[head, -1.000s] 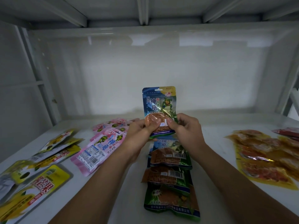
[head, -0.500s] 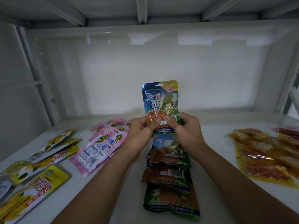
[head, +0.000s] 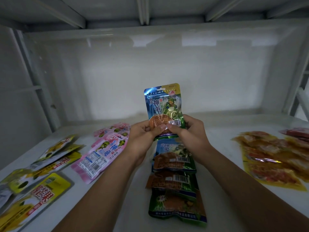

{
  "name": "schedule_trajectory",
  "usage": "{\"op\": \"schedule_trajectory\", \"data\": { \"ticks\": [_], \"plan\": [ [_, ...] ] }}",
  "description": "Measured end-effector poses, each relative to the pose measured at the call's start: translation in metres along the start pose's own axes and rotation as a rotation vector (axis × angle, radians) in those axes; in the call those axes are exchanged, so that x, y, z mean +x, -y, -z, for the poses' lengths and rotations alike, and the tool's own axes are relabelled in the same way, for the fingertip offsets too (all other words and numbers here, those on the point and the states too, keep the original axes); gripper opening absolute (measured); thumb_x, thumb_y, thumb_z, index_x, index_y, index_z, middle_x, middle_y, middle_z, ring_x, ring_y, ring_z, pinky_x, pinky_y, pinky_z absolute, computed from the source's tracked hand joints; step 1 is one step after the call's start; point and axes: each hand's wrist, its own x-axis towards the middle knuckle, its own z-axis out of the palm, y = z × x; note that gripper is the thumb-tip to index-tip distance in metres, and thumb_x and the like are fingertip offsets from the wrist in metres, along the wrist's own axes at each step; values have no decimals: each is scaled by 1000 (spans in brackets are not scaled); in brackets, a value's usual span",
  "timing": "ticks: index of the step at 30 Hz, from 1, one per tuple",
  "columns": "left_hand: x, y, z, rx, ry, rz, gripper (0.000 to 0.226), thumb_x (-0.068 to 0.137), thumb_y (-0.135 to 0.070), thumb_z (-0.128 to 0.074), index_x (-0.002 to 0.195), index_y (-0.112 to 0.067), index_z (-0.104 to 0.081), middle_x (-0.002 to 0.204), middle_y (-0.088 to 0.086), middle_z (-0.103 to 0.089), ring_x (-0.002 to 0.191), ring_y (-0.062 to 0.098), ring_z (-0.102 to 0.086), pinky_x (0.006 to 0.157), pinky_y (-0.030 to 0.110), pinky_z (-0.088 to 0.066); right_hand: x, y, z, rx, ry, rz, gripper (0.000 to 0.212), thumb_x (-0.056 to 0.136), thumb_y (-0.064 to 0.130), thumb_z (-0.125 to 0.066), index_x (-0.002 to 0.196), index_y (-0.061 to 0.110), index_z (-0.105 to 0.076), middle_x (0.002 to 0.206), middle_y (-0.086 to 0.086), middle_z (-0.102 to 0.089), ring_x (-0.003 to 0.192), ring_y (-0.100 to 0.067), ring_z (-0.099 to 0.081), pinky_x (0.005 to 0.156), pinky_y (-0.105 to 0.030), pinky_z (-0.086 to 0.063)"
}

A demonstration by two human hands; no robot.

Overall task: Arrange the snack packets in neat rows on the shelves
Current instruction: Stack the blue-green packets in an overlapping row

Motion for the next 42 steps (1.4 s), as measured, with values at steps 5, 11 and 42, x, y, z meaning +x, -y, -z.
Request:
{"op": "schedule_trajectory", "data": {
  "ticks": [5, 11, 42],
  "plan": [
    [-2, 1, 0, 85, 37, 9, 39, 86, 12, -75, 120, -6, -74, 112, 7, -80, 109, 23, -75, 92, 27, -60, 2, -10, 3, -19, -42, -24, 17, 90, 8, -79, 104, 18, -80, 95, 0, -81, 90, -20, -77, 86, -44, -63],
    [-2, 2, 4, 82, 26, -7, 38, 87, 14, -73, 117, -8, -76, 112, 7, -80, 108, 21, -76, 93, 29, -60, 1, -12, 3, -68, -37, -15, 16, 88, 9, -81, 103, 15, -80, 94, -1, -81, 88, -21, -78, 83, -51, -64],
    [2, 4, 2, 2, 82, 63, 26, 98, 1, -66, 122, -3, -73, 116, 12, -78, 114, 28, -73, 102, 35, -56, -1, -8, 5, -204, -73, -9, 19, 95, 20, -76, 98, 2, -71, 87, -9, -76, 68, -16, -77, 60, -29, -63]
  ]
}}
